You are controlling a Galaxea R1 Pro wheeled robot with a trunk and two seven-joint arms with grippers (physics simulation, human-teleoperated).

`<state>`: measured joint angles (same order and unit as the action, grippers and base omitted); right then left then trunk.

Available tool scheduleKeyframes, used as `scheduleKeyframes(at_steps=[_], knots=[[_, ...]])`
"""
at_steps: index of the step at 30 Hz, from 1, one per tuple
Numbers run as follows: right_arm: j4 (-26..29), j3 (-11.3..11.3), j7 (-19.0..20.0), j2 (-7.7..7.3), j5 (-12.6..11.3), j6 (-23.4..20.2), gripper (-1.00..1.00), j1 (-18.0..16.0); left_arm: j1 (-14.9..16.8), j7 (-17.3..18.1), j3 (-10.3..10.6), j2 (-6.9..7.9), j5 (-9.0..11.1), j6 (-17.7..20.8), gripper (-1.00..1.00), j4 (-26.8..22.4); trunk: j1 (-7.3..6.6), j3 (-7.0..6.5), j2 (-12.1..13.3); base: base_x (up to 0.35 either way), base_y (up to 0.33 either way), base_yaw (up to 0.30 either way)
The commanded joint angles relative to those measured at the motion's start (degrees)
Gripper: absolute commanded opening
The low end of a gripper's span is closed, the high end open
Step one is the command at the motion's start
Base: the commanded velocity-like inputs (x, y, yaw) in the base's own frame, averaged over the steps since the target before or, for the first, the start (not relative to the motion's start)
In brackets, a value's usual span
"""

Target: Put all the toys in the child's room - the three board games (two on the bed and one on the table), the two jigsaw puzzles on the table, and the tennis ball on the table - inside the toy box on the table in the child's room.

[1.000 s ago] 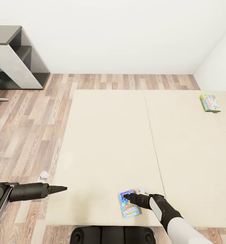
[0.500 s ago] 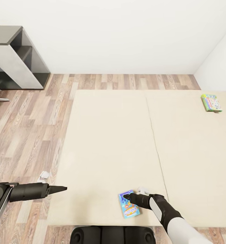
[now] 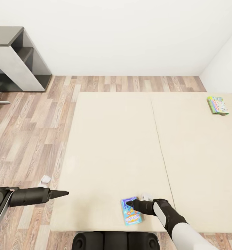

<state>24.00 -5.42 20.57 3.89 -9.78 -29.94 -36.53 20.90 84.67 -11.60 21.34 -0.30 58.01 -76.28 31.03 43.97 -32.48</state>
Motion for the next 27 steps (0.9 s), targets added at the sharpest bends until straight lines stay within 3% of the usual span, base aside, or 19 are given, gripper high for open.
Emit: scheduleKeyframes(at_steps=[1, 27], knots=[[0.05, -0.47, 0.10, 0.06, -0.07, -0.71, 1.00, -0.02, 0.02, 0.24, 0.00, 0.02, -0.05, 0.61, 1.00, -0.01, 0.02, 0.05, -0.06, 0.000, 0.000, 0.000], [-0.01, -0.40, -0.09, 0.06, 0.11, -0.86, 1.00, -0.03, 0.02, 0.19, 0.00, 0.02, -0.05, 0.62, 1.00, -0.01, 0.02, 0.05, -0.06, 0.000, 0.030, 0.000]])
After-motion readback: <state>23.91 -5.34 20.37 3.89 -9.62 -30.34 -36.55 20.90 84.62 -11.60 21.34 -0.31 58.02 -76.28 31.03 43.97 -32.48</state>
